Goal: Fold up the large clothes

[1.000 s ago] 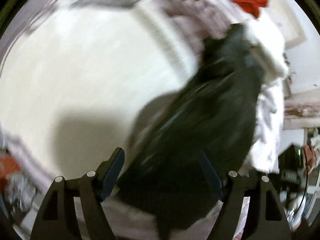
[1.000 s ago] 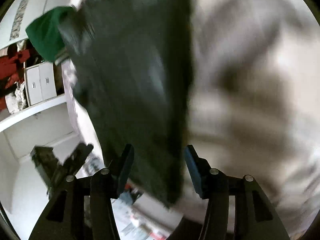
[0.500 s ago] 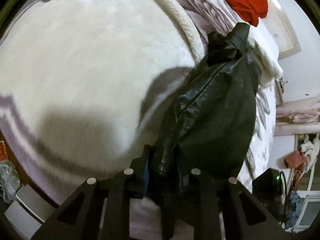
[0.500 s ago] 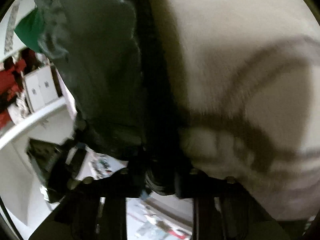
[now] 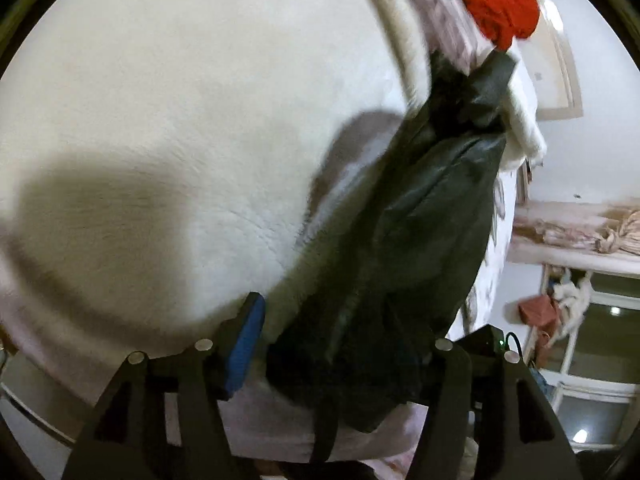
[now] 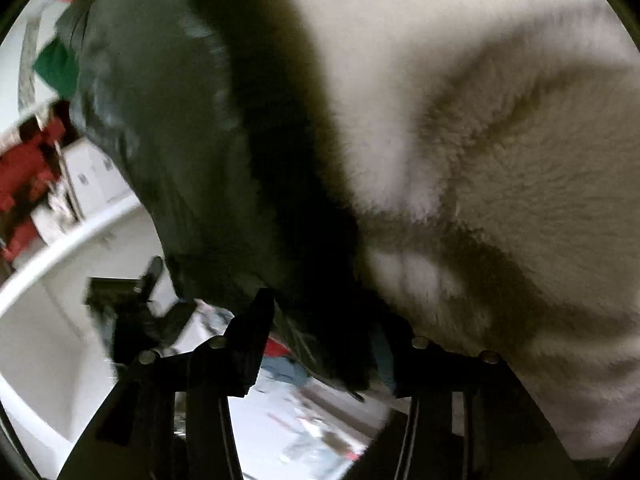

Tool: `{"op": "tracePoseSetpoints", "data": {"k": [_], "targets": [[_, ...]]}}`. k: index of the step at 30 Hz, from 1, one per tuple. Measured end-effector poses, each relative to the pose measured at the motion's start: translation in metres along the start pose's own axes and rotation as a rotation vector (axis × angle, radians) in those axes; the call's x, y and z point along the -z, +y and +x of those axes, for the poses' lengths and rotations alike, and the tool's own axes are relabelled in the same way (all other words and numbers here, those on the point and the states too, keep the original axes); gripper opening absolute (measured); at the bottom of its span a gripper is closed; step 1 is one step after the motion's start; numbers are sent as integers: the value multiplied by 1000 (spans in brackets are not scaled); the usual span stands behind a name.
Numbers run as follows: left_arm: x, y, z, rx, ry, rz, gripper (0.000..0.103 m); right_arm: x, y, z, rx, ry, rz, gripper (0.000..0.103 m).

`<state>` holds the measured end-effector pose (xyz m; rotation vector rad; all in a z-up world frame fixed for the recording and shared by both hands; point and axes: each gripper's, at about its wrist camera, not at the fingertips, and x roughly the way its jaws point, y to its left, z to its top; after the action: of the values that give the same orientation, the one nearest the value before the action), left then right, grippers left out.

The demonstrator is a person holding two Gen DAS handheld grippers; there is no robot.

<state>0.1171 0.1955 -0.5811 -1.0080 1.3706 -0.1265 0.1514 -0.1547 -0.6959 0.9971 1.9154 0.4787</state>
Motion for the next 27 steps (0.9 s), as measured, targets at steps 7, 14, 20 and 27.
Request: {"op": "tracePoseSetpoints", "data": {"k": [7, 14, 20, 27], "targets": [[-5, -23, 9, 25, 20, 133, 18, 21, 12, 24, -65, -96, -2, 33], [-9, -65, -36, 150, 38, 137, 13, 74, 33, -18, -223, -156, 80, 15], [-41, -121, -70, 283, -13, 114, 13, 80, 71, -89, -362, -175, 82, 14], [-95, -171, -53, 345, -47, 141, 13, 39, 126, -152, -511, -198, 70, 13]]}}
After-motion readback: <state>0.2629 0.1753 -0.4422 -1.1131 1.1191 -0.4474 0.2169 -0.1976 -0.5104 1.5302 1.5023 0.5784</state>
